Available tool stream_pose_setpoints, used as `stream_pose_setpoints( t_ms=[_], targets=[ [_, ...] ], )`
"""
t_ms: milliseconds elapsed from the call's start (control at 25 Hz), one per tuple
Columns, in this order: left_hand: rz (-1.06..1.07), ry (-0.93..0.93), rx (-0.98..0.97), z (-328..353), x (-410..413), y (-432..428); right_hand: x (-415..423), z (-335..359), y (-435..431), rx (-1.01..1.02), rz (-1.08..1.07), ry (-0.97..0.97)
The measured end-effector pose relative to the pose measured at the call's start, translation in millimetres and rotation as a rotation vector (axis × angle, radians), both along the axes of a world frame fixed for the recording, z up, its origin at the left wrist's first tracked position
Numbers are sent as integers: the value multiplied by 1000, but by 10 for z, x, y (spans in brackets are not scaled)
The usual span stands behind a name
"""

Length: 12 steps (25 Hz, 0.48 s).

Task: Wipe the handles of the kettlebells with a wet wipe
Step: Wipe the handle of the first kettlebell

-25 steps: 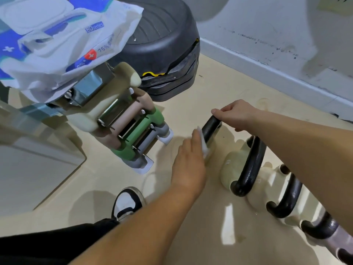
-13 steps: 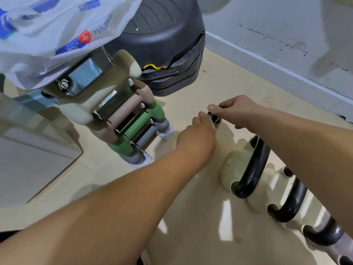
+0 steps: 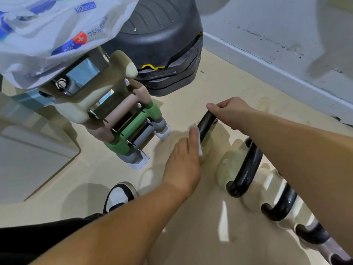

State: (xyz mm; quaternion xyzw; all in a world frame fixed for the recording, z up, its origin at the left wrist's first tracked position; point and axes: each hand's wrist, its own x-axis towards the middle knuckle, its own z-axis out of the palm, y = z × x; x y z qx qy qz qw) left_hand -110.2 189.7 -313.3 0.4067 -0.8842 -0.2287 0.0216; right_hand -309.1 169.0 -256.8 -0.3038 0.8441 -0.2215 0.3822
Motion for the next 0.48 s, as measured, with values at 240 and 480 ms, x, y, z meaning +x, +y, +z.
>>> stream_pose_setpoints(
  t_ms=[240,480],
  targets=[
    [79,-271,232,302,-1016,-567,-89,-73,-18,-29,-33,-79],
    [-116,-96,-201,-127,74,102,-93,-63,-7,-14,-54,-83]
  ],
)
